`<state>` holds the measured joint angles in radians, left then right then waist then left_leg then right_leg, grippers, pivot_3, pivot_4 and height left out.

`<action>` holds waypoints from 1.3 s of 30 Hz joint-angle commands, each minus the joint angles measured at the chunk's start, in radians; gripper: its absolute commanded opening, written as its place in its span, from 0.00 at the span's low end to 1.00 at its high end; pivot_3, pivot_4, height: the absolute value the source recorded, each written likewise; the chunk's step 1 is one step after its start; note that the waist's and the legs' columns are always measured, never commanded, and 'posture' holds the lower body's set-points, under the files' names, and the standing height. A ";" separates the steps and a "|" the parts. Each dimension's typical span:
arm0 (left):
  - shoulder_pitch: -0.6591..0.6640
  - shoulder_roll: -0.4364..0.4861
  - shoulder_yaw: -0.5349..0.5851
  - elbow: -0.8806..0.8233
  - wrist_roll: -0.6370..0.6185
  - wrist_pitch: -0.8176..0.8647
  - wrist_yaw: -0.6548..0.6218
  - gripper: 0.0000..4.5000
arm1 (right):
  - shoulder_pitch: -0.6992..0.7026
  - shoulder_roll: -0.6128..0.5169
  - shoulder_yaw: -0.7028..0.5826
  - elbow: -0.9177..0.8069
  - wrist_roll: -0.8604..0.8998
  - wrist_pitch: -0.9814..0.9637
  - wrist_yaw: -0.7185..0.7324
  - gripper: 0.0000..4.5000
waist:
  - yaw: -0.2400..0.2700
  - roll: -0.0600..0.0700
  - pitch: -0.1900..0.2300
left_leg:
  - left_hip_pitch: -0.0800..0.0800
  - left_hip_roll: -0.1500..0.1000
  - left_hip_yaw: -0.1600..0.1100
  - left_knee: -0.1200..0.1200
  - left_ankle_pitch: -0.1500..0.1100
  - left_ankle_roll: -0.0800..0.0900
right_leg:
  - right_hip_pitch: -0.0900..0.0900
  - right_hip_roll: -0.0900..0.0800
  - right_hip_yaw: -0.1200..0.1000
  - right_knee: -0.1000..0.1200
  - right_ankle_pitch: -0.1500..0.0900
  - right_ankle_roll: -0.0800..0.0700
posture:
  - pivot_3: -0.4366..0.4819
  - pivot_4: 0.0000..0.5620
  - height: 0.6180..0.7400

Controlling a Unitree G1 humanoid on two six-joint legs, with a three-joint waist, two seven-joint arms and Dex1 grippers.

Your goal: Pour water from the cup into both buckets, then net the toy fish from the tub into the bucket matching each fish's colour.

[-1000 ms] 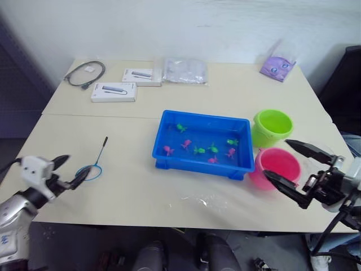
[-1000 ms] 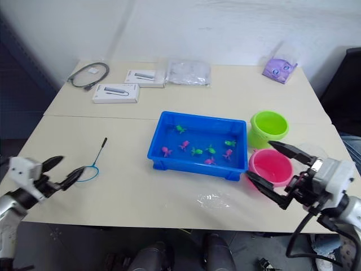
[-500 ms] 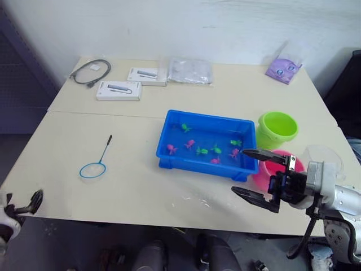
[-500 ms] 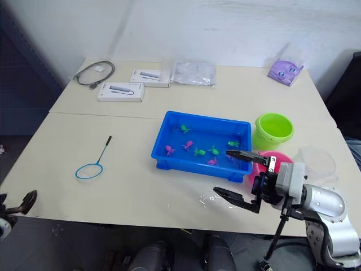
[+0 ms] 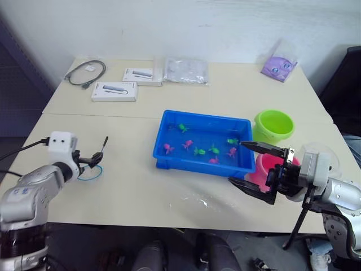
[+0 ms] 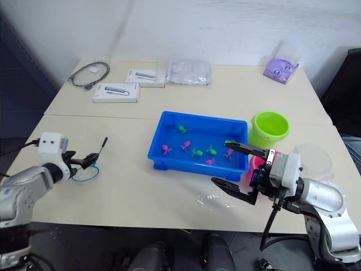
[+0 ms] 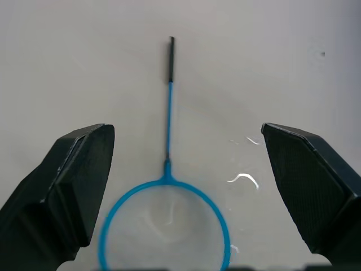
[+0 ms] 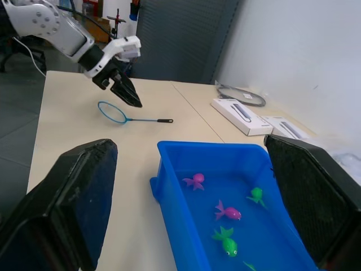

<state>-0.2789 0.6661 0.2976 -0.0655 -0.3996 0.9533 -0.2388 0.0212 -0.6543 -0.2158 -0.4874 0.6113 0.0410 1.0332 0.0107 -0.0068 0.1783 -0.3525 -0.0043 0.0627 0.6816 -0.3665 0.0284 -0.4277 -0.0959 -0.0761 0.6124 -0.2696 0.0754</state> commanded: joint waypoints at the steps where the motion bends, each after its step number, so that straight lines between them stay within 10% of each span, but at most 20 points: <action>1: -0.060 0.028 -0.035 0.112 0.069 -0.056 -0.012 1.00 | -0.001 -0.001 -0.012 -0.042 -0.006 -0.021 -0.015 0.98 | -0.004 0.000 0.000 | 0.000 0.000 0.000 0.000 0.000 0.000 | 0.000 0.000 0.000 0.000 0.000 0.000 | 0.48 0.27 1.00; 6: -0.120 0.032 -0.088 0.284 0.092 -0.052 -0.081 1.00 | 0.001 -0.005 -0.011 -0.038 -0.020 -0.022 -0.026 0.98 | -0.006 0.000 0.000 | 0.000 0.000 0.000 0.001 0.001 0.000 | 0.000 0.000 -0.001 0.002 0.000 0.000 | 0.48 0.27 1.00; 9: -0.113 0.030 -0.089 0.337 0.085 -0.028 -0.119 0.83 | 0.002 -0.003 -0.021 -0.033 -0.027 -0.029 -0.032 1.00 | -0.008 -0.001 0.000 | -0.001 0.000 0.000 0.001 0.001 0.000 | 0.000 0.000 -0.001 0.003 0.000 0.000 | 0.48 0.27 1.00; 17: -0.096 0.038 -0.098 0.416 0.135 -0.121 -0.164 0.01 | 0.006 -0.007 -0.023 -0.027 -0.032 -0.040 -0.034 1.00 | -0.008 0.001 -0.001 | 0.001 0.000 0.000 0.001 0.001 0.000 | 0.001 0.000 0.000 0.004 0.000 0.000 | 0.48 0.27 1.00; 21: -0.083 0.067 -0.033 0.378 0.095 -0.159 -0.232 0.01 | -0.002 -0.018 -0.028 -0.036 -0.021 -0.016 -0.044 1.00 | -0.008 0.001 -0.001 | 0.001 0.000 0.001 0.001 0.001 0.000 | 0.001 0.000 0.000 0.004 0.000 0.000 | 0.48 0.27 1.00; 27: -0.073 0.209 0.049 0.176 -0.063 -0.434 -0.697 0.01 | -0.136 -0.130 -0.025 -0.153 0.215 0.346 -0.227 1.00 | -0.014 -0.006 0.004 | -0.002 0.001 -0.001 0.003 0.002 -0.002 | -0.002 -0.001 -0.001 0.002 -0.001 -0.001 | 0.48 0.27 1.00; 39: -0.351 0.292 -0.415 -0.018 0.022 -0.581 -1.209 0.01 | -0.438 -0.335 0.192 -0.091 0.323 0.822 -0.201 1.00 | -0.011 0.001 0.003 | -0.004 0.000 -0.002 0.002 0.002 0.001 | -0.001 -0.002 -0.003 -0.002 -0.001 -0.001 | 0.48 0.27 1.00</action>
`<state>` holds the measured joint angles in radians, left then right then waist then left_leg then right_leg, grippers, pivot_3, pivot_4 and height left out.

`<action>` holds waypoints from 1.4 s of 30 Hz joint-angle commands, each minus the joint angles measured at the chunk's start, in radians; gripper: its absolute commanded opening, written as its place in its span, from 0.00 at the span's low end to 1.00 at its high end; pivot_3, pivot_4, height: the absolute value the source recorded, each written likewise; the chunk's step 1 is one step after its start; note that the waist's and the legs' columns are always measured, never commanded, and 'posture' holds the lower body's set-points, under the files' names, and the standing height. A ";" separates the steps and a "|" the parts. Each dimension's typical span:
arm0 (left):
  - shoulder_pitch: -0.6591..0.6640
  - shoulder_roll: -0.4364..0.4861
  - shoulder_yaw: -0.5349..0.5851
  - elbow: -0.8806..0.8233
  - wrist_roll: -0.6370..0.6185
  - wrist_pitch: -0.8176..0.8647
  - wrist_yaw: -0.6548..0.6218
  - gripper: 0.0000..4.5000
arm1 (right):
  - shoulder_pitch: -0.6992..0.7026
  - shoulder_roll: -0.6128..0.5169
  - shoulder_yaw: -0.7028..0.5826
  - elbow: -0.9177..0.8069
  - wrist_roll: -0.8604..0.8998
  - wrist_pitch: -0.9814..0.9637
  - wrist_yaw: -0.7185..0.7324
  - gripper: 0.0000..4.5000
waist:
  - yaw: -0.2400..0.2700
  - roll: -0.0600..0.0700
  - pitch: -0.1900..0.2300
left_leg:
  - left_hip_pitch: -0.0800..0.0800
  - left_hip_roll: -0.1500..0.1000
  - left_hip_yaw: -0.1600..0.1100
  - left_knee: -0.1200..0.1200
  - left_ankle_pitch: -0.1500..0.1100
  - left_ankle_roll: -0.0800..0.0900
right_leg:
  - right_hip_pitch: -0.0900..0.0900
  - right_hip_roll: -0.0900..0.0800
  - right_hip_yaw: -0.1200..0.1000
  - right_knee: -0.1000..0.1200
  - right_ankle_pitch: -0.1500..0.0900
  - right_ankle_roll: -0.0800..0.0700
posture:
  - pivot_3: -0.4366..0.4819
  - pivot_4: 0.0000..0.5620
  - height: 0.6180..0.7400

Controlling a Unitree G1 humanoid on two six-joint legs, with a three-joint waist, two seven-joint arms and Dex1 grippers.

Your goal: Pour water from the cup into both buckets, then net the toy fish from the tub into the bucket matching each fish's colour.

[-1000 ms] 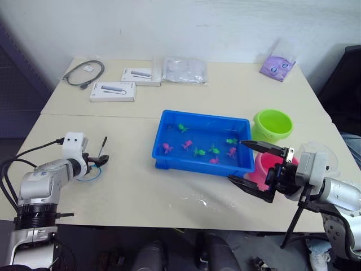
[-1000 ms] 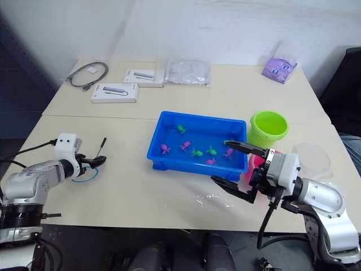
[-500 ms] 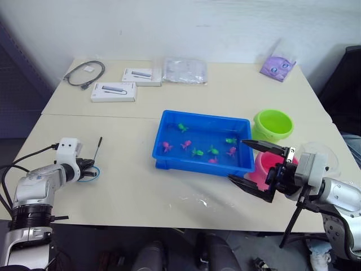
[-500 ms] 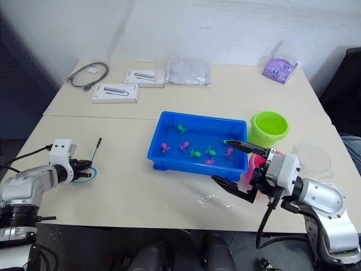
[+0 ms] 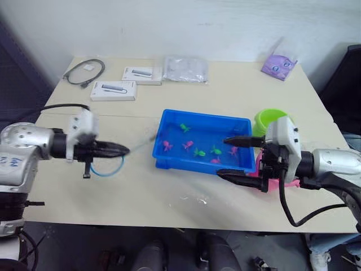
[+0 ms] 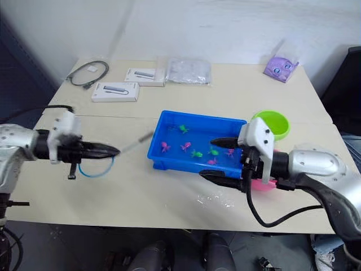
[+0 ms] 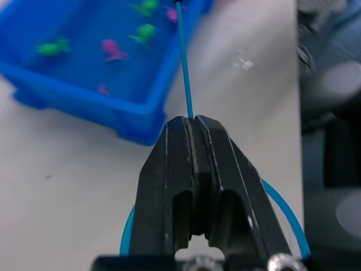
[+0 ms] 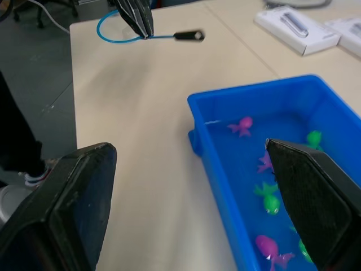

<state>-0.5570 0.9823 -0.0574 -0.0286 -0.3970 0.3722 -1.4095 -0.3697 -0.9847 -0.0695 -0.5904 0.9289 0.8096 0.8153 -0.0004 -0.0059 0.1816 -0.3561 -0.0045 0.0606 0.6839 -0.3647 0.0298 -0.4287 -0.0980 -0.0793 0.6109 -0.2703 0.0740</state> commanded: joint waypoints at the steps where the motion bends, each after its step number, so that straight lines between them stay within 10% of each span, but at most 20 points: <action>1: -0.101 -0.045 -0.090 -0.062 0.026 0.022 -0.036 0.01 | -0.069 0.006 0.069 0.025 -0.003 0.067 0.020 1.00 | 0.001 0.000 0.000 | 0.000 0.000 0.000 0.000 0.000 0.001 | 0.000 0.000 0.000 0.000 0.000 0.000 | 0.48 0.27 1.00; 8: -0.224 -0.206 -0.205 -0.015 0.094 0.058 0.009 0.01 | -0.153 0.092 0.196 0.065 -0.054 0.166 -0.020 1.00 | 0.001 -0.001 0.000 | -0.003 -0.001 0.002 0.001 0.001 0.004 | -0.001 0.002 0.001 0.003 0.002 0.003 | 0.48 0.27 1.00; 32: -0.221 -0.256 -0.253 -0.057 0.134 0.090 0.005 0.01 | -0.211 0.302 0.144 0.097 0.026 0.353 -0.117 1.00 | 0.003 -0.001 0.000 | -0.017 -0.001 0.001 0.017 0.000 0.006 | -0.011 0.002 0.001 0.011 0.003 0.006 | 0.48 0.27 1.00; 35: -0.221 -0.258 -0.251 -0.054 0.136 0.085 0.006 0.00 | -0.211 0.309 0.134 0.104 0.032 0.359 -0.122 0.82 | 0.003 -0.001 0.000 | -0.017 -0.001 0.001 0.017 0.000 0.006 | -0.011 0.002 0.001 0.011 0.003 0.006 | 0.48 0.27 1.00; 42: -0.206 -0.261 -0.242 -0.040 0.136 0.059 0.015 0.00 | -0.188 0.322 0.112 0.136 0.035 0.344 -0.109 0.05 | 0.003 -0.001 0.000 | -0.017 -0.001 0.001 0.017 0.000 0.006 | -0.011 0.002 0.001 0.011 0.003 0.006 | 0.48 0.27 1.00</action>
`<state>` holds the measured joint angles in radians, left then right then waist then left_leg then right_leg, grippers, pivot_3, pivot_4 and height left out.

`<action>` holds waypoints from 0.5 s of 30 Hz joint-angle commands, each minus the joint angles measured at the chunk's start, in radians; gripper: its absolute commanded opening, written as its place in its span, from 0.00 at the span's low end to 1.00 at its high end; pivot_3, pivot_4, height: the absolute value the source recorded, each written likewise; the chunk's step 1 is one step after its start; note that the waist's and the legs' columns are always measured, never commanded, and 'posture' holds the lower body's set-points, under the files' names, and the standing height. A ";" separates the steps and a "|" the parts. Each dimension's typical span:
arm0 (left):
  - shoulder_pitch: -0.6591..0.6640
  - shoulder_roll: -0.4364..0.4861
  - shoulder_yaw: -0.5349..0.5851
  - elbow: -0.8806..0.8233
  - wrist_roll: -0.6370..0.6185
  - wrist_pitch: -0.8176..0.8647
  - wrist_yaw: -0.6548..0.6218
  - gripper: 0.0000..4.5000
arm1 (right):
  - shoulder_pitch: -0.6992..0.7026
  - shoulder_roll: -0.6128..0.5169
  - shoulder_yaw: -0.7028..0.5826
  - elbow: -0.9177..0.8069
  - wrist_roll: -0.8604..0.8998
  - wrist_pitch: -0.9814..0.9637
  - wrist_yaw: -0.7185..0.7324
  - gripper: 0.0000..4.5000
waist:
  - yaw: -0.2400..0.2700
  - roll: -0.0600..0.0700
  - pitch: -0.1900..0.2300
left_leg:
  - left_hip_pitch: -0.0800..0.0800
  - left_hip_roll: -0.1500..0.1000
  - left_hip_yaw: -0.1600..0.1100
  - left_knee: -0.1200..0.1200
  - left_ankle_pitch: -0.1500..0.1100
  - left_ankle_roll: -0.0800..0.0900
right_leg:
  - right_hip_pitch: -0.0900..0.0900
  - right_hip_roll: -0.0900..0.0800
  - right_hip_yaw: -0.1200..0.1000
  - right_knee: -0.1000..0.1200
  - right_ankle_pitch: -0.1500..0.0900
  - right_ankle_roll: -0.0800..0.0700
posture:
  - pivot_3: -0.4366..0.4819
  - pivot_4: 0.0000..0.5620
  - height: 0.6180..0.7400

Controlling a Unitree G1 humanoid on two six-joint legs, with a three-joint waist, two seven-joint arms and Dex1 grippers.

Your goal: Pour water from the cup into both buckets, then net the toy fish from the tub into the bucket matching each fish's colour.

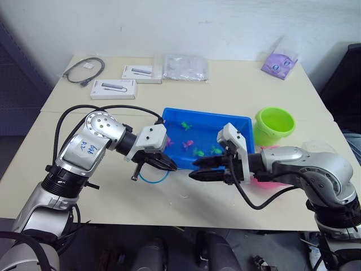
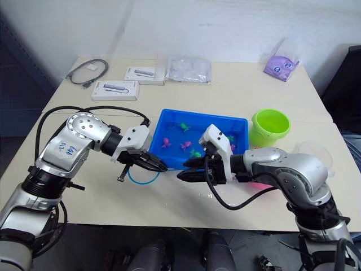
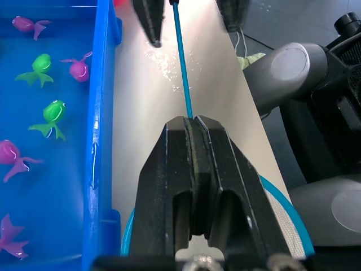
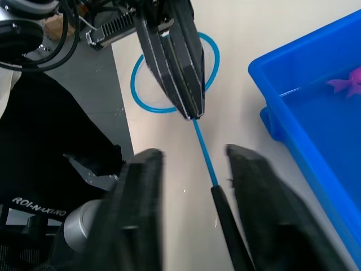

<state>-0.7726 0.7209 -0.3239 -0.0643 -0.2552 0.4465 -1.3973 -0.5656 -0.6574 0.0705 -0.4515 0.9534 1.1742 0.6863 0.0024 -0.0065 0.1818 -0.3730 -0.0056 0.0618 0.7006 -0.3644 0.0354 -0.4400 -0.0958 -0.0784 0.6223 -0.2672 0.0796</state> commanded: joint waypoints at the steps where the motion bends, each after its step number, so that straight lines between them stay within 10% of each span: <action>1: 0.013 0.000 0.028 -0.003 -0.009 -0.015 0.005 0.00 | 0.014 -0.012 -0.024 -0.001 0.001 -0.029 0.031 0.02 | 0.000 0.000 0.000 | 0.000 0.000 0.000 0.000 0.000 0.000 | 0.000 0.000 0.000 0.000 0.000 0.000 | 0.48 0.27 1.00; 7: 0.024 -0.009 0.047 0.009 -0.037 -0.010 0.002 0.00 | 0.034 -0.008 -0.021 0.003 -0.033 -0.090 0.064 0.02 | 0.000 0.000 0.000 | 0.000 0.000 0.000 0.000 0.000 0.000 | 0.000 0.000 0.000 0.000 0.000 0.000 | 0.48 0.27 1.00; 15: -0.012 -0.104 0.247 0.073 -0.174 -0.040 0.082 0.69 | 0.066 -0.032 -0.058 -0.048 -0.035 -0.138 0.084 0.00 | 0.000 0.000 0.000 | 0.000 0.000 0.000 0.000 0.000 0.000 | 0.000 0.000 0.000 0.000 0.000 0.000 | 0.48 0.27 1.00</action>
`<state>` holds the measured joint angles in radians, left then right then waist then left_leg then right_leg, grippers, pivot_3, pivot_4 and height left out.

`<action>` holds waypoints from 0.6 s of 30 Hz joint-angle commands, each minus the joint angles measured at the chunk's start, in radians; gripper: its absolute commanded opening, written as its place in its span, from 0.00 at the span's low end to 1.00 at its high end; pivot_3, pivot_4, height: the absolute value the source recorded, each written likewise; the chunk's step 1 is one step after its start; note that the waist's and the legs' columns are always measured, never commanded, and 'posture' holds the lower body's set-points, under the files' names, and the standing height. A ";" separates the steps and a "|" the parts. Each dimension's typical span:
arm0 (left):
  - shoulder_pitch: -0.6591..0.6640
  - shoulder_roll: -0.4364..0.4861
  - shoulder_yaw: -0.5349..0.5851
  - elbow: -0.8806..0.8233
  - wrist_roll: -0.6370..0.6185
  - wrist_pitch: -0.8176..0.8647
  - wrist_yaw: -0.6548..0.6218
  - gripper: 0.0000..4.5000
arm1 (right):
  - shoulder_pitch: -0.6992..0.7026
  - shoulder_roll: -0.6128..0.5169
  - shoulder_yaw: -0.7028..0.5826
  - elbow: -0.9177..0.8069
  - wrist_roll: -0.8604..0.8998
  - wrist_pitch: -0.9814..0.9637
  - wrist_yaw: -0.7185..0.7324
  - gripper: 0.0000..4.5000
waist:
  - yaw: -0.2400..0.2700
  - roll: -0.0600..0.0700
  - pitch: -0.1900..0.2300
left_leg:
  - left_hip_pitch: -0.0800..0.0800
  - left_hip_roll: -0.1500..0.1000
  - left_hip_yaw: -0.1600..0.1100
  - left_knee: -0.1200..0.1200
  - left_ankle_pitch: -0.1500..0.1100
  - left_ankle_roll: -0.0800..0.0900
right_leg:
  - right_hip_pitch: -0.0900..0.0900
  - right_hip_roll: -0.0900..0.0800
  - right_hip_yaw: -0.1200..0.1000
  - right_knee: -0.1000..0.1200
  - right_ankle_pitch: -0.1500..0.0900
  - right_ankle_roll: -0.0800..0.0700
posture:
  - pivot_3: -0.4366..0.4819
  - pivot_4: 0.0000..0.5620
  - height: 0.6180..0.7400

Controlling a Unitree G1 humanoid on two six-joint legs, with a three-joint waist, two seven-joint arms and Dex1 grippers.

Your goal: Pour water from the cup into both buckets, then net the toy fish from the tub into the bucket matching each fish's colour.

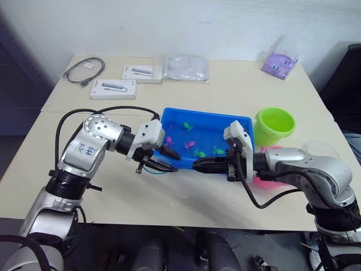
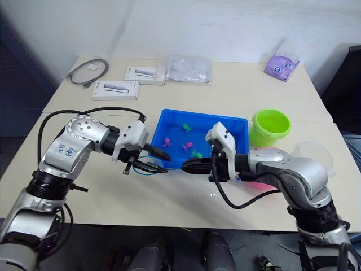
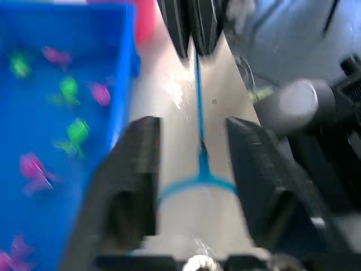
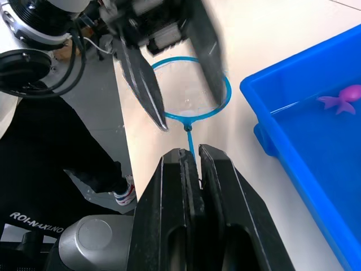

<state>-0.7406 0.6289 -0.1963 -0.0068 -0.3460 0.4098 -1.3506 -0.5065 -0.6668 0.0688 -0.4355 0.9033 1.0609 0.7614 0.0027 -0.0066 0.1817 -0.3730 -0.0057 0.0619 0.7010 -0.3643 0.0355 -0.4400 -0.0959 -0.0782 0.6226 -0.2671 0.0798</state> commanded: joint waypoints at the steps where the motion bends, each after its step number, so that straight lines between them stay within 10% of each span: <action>1: -0.058 -0.013 0.155 0.026 -0.109 0.012 0.047 0.79 | 0.014 -0.029 -0.069 -0.077 0.023 -0.025 0.007 0.00 | 0.000 0.000 0.000 | 0.000 0.000 0.000 0.000 0.000 0.000 | 0.000 0.000 0.000 0.000 0.000 0.000 | 0.48 0.27 1.00; 3: -0.081 -0.006 0.219 0.060 -0.138 0.014 0.075 0.99 | 0.036 -0.049 -0.117 -0.108 0.056 -0.014 -0.005 0.00 | 0.000 0.000 0.000 | 0.000 0.000 0.000 0.000 0.000 0.000 | 0.000 0.000 0.000 0.000 0.000 0.000 | 0.48 0.27 1.00; 12: 0.022 0.074 0.324 0.172 -0.098 -0.156 0.094 0.99 | 0.237 -0.074 -0.478 -0.155 0.395 0.099 -0.389 0.00 | -0.001 0.000 0.000 | 0.003 0.000 0.000 -0.001 0.000 -0.001 | 0.002 0.000 0.000 0.000 0.000 0.000 | 0.48 0.27 1.00; 18: 0.167 0.045 0.257 0.092 -0.065 -0.185 0.109 0.99 | 0.314 -0.075 -0.481 -0.137 0.403 0.098 -0.645 0.00 | -0.001 0.000 0.000 | 0.004 0.000 0.000 -0.001 0.000 -0.001 | 0.004 -0.001 0.000 -0.001 0.000 0.000 | 0.48 0.27 1.00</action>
<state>-0.5785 0.6753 0.0690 0.1406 -0.4202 0.2445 -1.2479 -0.1974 -0.7316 -0.4017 -0.5513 1.3121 1.1614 0.1666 0.0020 -0.0067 0.1816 -0.3694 -0.0056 0.0620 0.7003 -0.3643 0.0349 -0.4364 -0.0969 -0.0779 0.6220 -0.2668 0.0802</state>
